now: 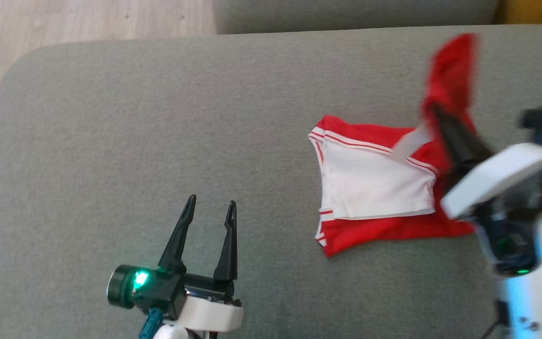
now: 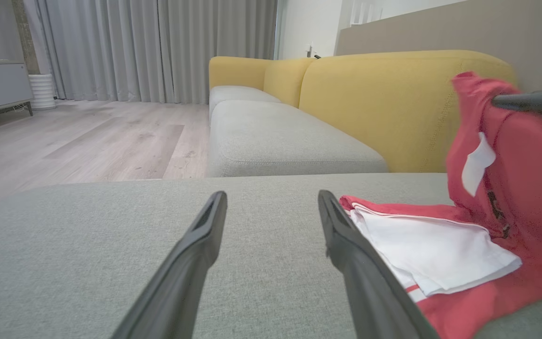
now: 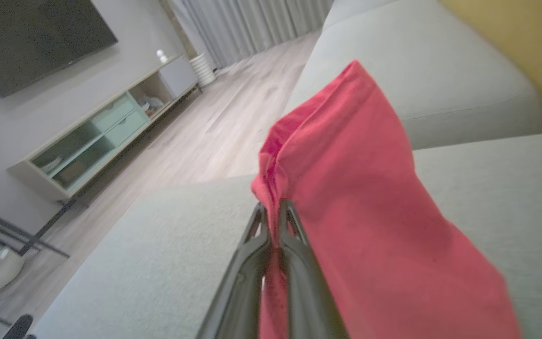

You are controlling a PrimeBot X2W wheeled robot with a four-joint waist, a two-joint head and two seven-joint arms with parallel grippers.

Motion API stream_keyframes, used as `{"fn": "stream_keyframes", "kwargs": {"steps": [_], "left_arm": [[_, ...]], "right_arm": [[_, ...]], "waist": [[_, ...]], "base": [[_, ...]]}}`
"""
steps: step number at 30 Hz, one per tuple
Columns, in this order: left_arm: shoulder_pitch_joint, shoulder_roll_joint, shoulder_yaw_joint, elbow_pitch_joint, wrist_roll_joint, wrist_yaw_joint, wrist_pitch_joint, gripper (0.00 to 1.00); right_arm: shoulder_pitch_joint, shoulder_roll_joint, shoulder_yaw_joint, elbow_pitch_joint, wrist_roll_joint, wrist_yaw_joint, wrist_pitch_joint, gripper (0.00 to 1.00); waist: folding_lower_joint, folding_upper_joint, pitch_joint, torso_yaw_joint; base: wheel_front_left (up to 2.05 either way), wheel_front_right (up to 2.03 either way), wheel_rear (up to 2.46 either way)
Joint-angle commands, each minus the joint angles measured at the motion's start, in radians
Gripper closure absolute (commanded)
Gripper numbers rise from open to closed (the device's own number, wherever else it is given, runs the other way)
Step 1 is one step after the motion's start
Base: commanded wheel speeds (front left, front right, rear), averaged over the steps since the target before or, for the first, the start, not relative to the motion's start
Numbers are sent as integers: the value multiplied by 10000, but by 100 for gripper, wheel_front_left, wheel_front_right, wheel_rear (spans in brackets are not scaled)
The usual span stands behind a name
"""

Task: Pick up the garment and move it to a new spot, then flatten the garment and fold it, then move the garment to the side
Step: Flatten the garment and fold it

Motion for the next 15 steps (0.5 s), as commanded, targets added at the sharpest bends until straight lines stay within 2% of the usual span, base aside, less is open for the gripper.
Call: {"fn": "stream_keyframes", "kwargs": {"steps": [1,4,5,6,7,8,9,12,15], "left_arm": [[-464,-65,194,-261,-108,-40,-63,0],[-559,-65,98,-241,-188,-29,-63,0],[-587,-65,66,-236,-220,-24,-63,0],[-617,-65,42,-223,-242,-15,-63,0],[-649,-65,9,-209,-264,-9,-63,0],[-649,-65,9,-209,-264,-9,-63,0],[-677,-65,-24,-194,-288,-3,-63,0],[-702,-65,-52,-173,-349,51,-63,0],[-632,-66,11,-118,-354,64,-63,0]], "right_arm": [[-241,194,644,-221,-140,67,110,100],[-180,457,1317,291,-210,67,76,100],[-144,520,1530,498,-216,67,64,93],[-116,568,1756,702,-221,67,50,81],[-80,604,1941,901,-247,67,15,32],[-80,604,1941,901,-247,67,15,32],[-45,629,2070,1090,-350,67,-52,0],[62,697,2264,1351,-268,67,-364,0],[134,711,2021,1240,-272,67,-915,0]], "waist": [[0,0,130,225],[0,0,244,445],[0,0,286,525],[0,0,311,579],[0,0,331,647],[0,0,331,647],[0,0,337,704],[0,0,286,800],[0,0,86,800]], "base": [[0,0,0],[0,0,0],[0,0,0],[0,0,0],[0,0,0],[0,0,0],[0,0,0],[0,0,0],[0,0,0]]}}
